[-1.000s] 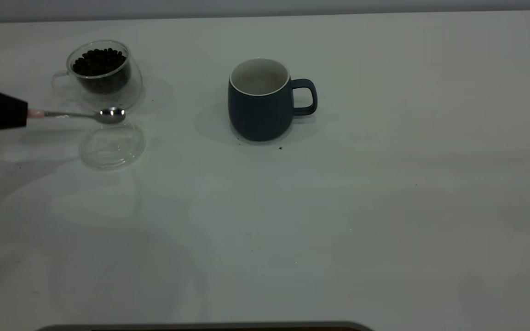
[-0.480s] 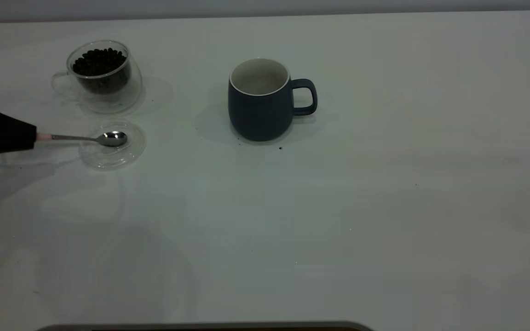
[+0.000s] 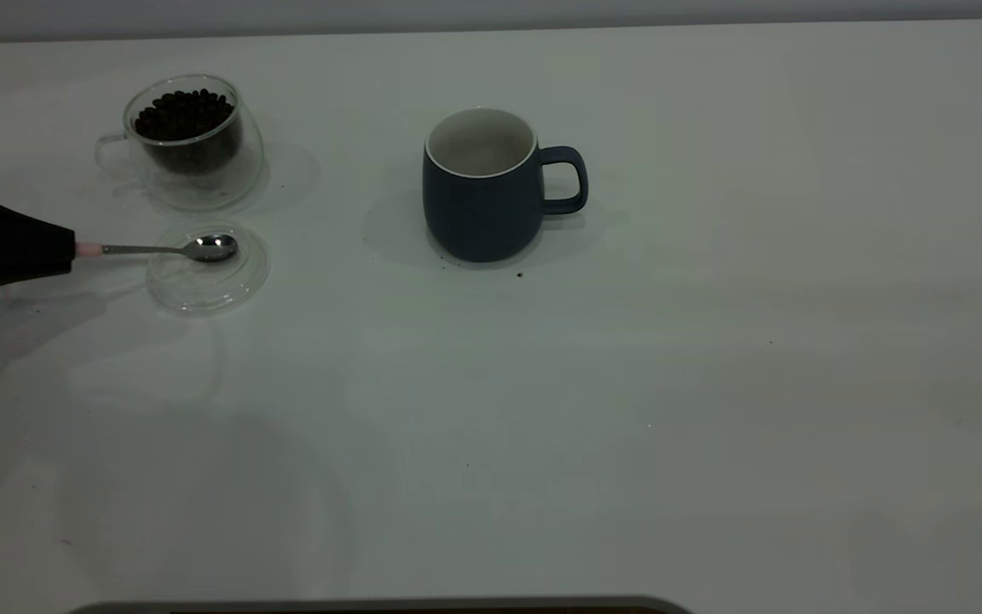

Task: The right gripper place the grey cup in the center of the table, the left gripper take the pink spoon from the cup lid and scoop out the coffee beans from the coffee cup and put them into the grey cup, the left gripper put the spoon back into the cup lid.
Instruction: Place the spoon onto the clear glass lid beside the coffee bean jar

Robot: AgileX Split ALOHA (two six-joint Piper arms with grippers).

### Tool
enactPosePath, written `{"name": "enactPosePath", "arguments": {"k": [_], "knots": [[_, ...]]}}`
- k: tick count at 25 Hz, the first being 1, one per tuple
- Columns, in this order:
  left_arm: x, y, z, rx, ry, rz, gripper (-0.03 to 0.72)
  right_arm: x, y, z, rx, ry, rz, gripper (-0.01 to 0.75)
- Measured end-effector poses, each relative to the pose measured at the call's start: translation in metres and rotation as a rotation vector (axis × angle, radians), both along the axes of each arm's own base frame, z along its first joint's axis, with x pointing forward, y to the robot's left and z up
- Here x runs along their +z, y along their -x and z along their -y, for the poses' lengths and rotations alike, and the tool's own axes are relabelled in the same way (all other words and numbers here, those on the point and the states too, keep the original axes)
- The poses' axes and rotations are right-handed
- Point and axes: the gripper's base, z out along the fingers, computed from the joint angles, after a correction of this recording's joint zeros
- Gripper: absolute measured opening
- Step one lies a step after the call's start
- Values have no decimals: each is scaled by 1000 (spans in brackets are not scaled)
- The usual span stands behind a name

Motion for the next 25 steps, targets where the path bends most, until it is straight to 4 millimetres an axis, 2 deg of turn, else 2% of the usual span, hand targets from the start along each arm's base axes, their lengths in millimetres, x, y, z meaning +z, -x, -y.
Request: {"name": "enactPosePath", "arguments": {"k": [7,14,21,25], "knots": [[-1,0,0,9,8,-17,143,0,0,0,0,0,0,508],[-1,0,0,24,20,-40,312,0,0,0,0,0,0,508],[-2,-3,-3,89,10,-60,383,0,0,0,0,0,0,508],[-3,-4,-3,102,6,-68,462,0,0,0,0,0,0,508]]}}
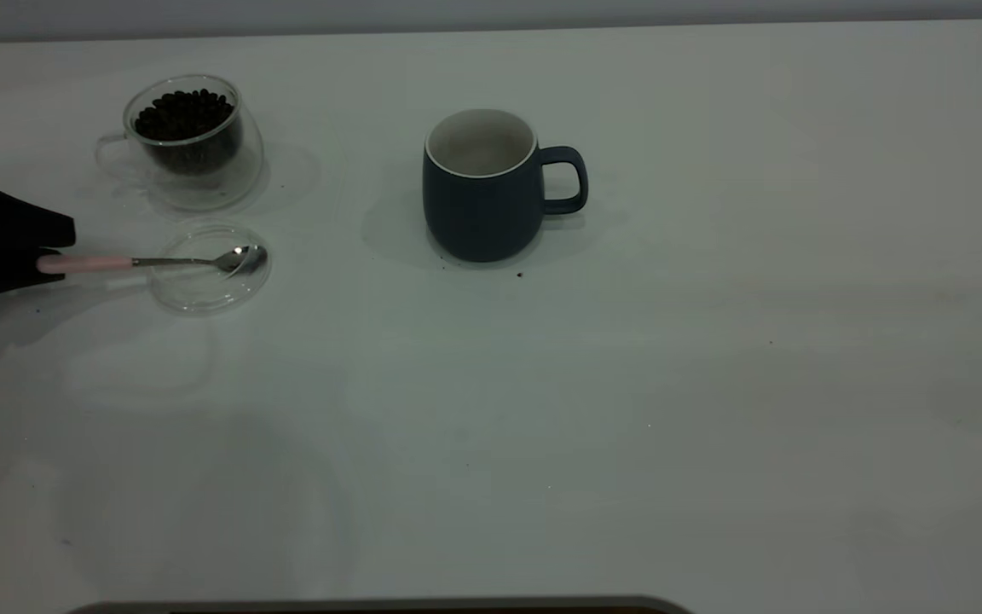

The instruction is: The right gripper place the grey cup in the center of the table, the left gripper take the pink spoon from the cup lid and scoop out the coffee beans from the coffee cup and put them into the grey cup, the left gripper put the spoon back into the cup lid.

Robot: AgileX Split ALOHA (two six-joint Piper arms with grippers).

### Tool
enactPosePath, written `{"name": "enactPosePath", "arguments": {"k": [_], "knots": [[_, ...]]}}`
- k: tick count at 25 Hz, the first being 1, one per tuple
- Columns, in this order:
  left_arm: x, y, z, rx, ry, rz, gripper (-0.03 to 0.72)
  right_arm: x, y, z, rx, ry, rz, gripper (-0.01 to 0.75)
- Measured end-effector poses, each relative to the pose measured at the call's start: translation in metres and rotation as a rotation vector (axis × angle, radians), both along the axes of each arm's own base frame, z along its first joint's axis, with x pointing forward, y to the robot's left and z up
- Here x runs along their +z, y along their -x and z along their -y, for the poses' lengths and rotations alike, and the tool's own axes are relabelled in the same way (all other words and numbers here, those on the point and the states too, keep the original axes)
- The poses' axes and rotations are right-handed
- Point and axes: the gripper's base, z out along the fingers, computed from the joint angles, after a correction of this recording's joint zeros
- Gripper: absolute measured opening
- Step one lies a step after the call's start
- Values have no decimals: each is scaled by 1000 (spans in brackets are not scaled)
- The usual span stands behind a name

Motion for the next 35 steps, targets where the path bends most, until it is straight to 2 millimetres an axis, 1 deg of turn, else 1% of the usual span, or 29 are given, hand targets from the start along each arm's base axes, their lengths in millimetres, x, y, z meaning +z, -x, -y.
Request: {"name": "enactPosePath", "arguments": {"k": [3,5,9,12,15,16,18,21,23,25,26,28,29,31,33,35], "knots": [[0,0,0,7,3,-2,534,0,0,0,0,0,0,508],[1,-1,0,20,8,0,568,0,0,0,0,0,0,508],[5,-4,-3,33,-5,32,583,0,0,0,0,0,0,508],[17,-7,-13,50,-64,68,585,0,0,0,0,0,0,508],[38,-13,-23,74,-132,114,585,0,0,0,0,0,0,508],[50,-15,-25,82,-140,136,585,0,0,0,0,0,0,508],[74,-21,-27,105,-132,185,585,0,0,0,0,0,0,508],[121,-27,-22,98,-156,280,585,0,0,0,0,0,0,508],[149,-31,-8,42,-222,313,585,0,0,0,0,0,0,508],[174,-31,13,-47,-344,308,585,0,0,0,0,0,0,508],[186,-31,27,-87,-407,303,585,0,0,0,0,0,0,508],[207,-25,54,-213,-559,289,585,0,0,0,0,0,0,508],[216,-20,71,-287,-631,276,585,0,0,0,0,0,0,508],[230,-8,92,-385,-742,215,585,0,0,0,0,0,0,508],[242,7,103,-395,-825,88,585,0,0,0,0,0,0,508],[251,22,106,-383,-919,-57,585,0,0,0,0,0,0,508]]}}
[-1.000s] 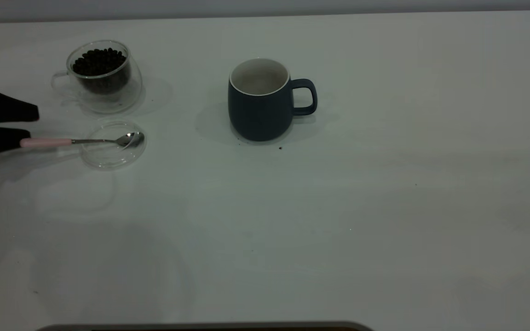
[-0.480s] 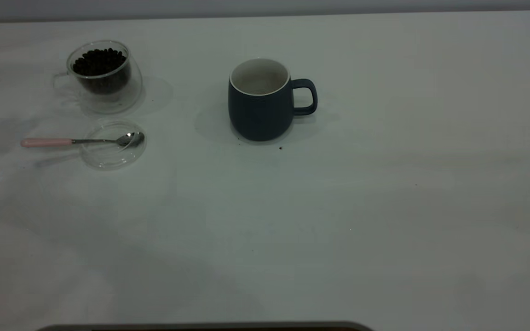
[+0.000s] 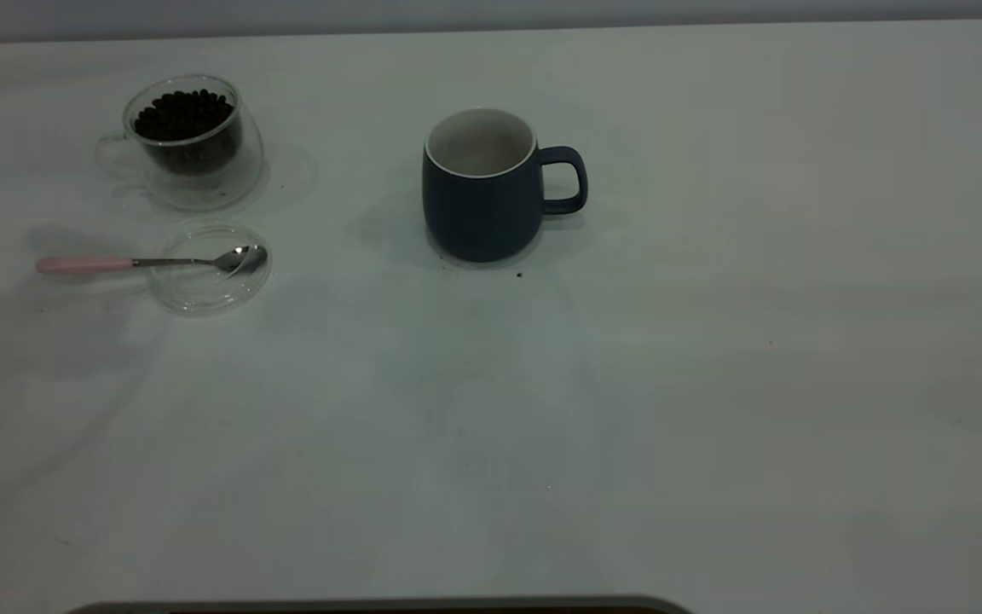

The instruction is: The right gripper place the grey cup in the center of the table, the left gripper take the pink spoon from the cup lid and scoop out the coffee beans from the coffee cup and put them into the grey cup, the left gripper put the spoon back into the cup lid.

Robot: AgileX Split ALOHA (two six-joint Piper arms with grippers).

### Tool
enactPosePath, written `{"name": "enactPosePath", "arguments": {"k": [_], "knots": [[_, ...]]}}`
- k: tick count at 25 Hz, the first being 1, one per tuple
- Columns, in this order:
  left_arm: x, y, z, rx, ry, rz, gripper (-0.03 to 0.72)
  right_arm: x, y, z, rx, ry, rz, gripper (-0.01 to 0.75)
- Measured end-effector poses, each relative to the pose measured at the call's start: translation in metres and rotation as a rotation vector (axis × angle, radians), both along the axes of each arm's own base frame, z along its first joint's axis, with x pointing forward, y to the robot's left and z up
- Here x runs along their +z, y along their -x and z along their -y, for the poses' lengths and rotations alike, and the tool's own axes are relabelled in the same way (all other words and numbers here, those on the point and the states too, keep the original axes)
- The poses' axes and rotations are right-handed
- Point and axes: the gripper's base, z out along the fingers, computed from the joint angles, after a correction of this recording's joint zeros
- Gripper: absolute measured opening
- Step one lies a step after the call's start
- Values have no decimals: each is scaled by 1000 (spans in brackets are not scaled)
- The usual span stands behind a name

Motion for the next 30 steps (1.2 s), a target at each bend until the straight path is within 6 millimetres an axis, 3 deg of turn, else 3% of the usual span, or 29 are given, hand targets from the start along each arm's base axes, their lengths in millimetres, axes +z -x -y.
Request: {"name": "enactPosePath", "arguments": {"k": [5,9,13,16,20,25,30], "knots": [[20,40,0,158,-171,-268,549,0,0,0,0,0,0,508],[39,57,8,191,-130,-221,526,0,0,0,0,0,0,508],[52,94,15,184,-83,-167,522,0,0,0,0,0,0,508],[50,132,13,186,-78,-148,520,0,0,0,0,0,0,508],[33,185,10,181,-75,-117,520,0,0,0,0,0,0,508],[16,226,7,183,-59,-15,520,0,0,0,0,0,0,508],[17,258,5,187,-32,146,520,0,0,0,0,0,0,508]]}}
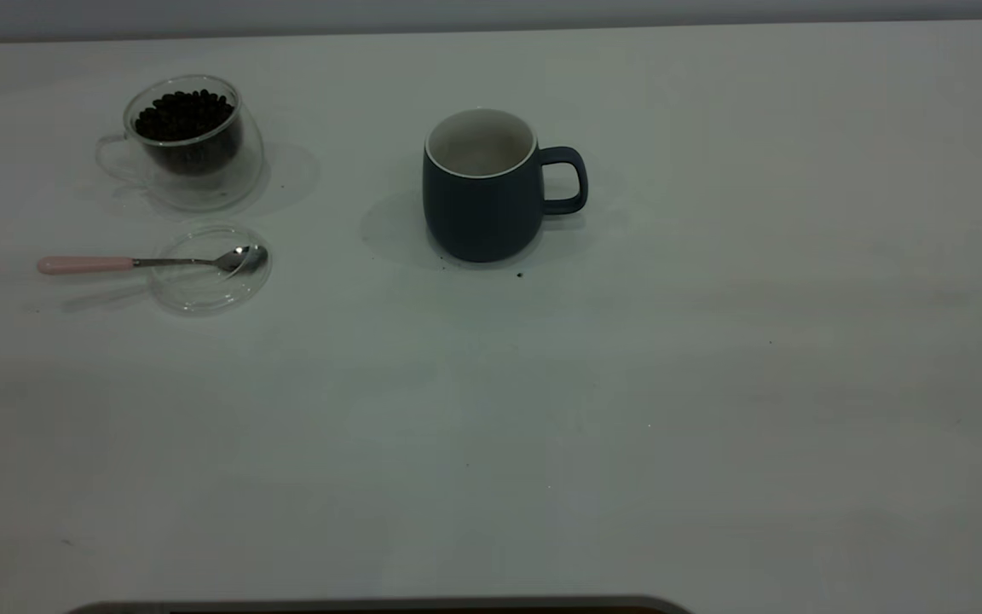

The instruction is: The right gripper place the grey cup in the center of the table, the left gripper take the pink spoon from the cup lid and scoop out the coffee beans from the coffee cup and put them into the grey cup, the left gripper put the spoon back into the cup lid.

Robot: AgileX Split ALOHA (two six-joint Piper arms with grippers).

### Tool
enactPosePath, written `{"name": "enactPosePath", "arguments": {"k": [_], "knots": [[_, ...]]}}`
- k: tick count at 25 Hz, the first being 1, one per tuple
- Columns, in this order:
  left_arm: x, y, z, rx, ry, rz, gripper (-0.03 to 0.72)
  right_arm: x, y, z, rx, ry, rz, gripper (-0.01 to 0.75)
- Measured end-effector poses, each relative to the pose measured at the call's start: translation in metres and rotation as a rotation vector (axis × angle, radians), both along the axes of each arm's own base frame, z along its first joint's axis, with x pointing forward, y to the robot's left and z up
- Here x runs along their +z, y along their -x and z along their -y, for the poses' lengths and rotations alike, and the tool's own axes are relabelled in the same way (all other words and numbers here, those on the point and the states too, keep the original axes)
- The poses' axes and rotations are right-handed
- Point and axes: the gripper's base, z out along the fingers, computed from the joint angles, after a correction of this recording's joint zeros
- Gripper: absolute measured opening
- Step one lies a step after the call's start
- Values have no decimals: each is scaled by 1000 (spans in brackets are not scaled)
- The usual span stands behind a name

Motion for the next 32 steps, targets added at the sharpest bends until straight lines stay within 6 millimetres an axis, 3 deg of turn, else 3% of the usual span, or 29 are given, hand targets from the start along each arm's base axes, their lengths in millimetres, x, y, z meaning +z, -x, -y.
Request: {"name": "enactPosePath", "arguments": {"k": [12,32], "knots": [[11,73,-5,0,35,521,519,0,0,0,0,0,0,508],[10,75,-6,-18,2,527,519,0,0,0,0,0,0,508]]}}
